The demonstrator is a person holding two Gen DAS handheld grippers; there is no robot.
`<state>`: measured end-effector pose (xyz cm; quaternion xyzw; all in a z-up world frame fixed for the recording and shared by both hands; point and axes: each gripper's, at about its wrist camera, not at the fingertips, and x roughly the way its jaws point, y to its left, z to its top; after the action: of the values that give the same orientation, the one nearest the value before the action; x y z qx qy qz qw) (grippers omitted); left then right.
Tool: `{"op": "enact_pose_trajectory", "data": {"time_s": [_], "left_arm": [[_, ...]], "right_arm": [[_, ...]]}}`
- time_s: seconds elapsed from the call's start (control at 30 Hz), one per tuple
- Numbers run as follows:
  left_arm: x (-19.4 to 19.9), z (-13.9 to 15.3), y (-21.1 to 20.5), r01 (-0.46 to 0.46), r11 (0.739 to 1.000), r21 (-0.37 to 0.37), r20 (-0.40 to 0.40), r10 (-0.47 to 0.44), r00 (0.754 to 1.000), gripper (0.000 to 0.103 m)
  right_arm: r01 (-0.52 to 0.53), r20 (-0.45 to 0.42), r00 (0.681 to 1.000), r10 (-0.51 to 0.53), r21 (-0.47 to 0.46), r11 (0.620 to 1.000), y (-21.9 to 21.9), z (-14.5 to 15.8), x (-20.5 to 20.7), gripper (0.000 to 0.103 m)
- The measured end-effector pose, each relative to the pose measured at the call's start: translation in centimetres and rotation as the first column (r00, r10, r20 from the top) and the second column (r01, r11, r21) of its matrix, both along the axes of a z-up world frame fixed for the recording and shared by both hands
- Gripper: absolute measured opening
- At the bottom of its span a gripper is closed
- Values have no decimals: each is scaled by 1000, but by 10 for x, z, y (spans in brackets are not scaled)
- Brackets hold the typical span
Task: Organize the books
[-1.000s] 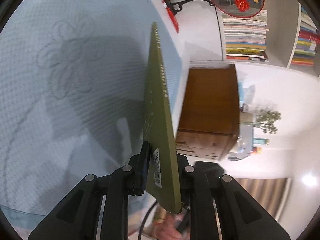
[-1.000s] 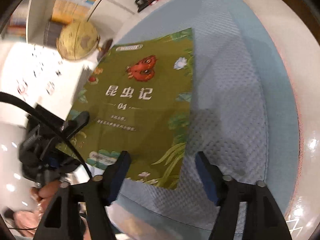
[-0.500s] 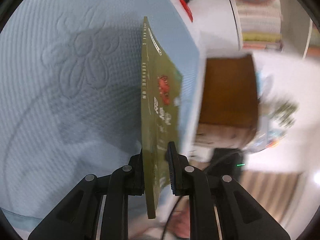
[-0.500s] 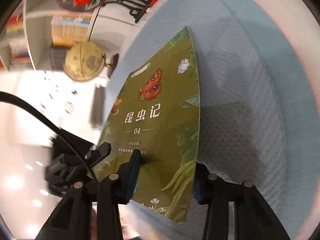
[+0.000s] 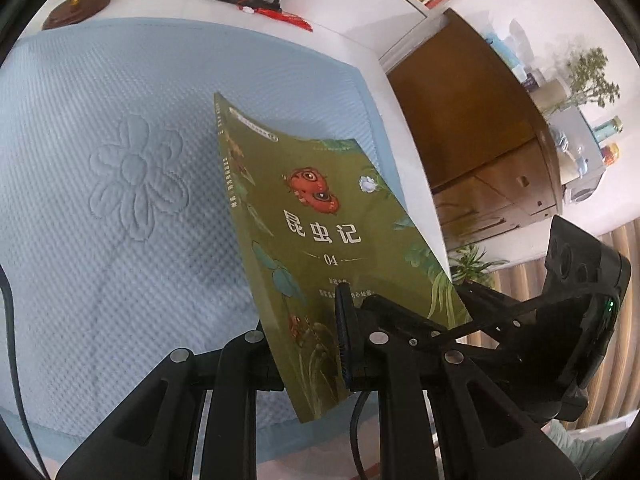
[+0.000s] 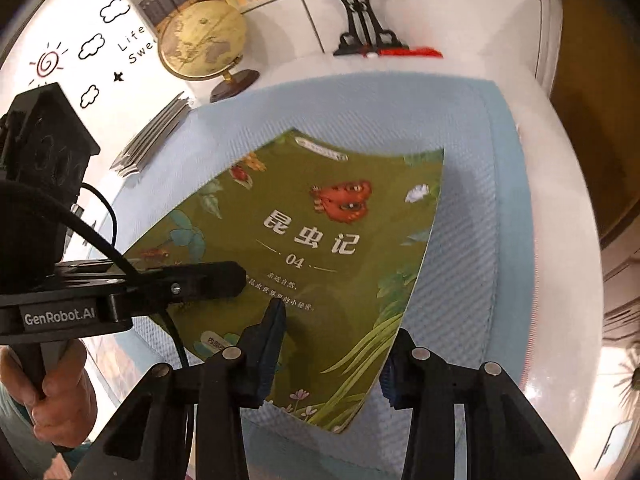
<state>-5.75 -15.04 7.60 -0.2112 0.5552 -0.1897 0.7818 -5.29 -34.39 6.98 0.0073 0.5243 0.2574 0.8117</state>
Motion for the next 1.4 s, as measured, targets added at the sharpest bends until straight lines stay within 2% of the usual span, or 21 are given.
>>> {"op": "enact_pose_trajectory", "data": {"time_s": [0.37, 0.7, 0.9, 1.03, 1.4], "left_arm": [[-18, 29, 21, -51, 998, -21, 62, 52, 997, 15], [-30, 69, 34, -100, 994, 40, 154, 93, 984, 15], [-34, 95, 37, -122, 986, 111, 196, 99, 976, 15], [-37, 109, 40, -140, 981, 131, 230, 108, 967, 15], [-39, 123, 68, -168, 980, 107, 266, 134, 955, 16]], "right_arm": [[-21, 79, 997, 21, 2, 1000, 20, 39, -14, 40], [-63, 138, 989, 55, 56, 996, 36, 70, -19, 40], [-96, 185, 979, 82, 71, 993, 49, 88, -21, 40], [-115, 205, 974, 95, 91, 989, 55, 100, -20, 40], [-133, 234, 966, 109, 90, 987, 81, 119, -13, 40]]}}
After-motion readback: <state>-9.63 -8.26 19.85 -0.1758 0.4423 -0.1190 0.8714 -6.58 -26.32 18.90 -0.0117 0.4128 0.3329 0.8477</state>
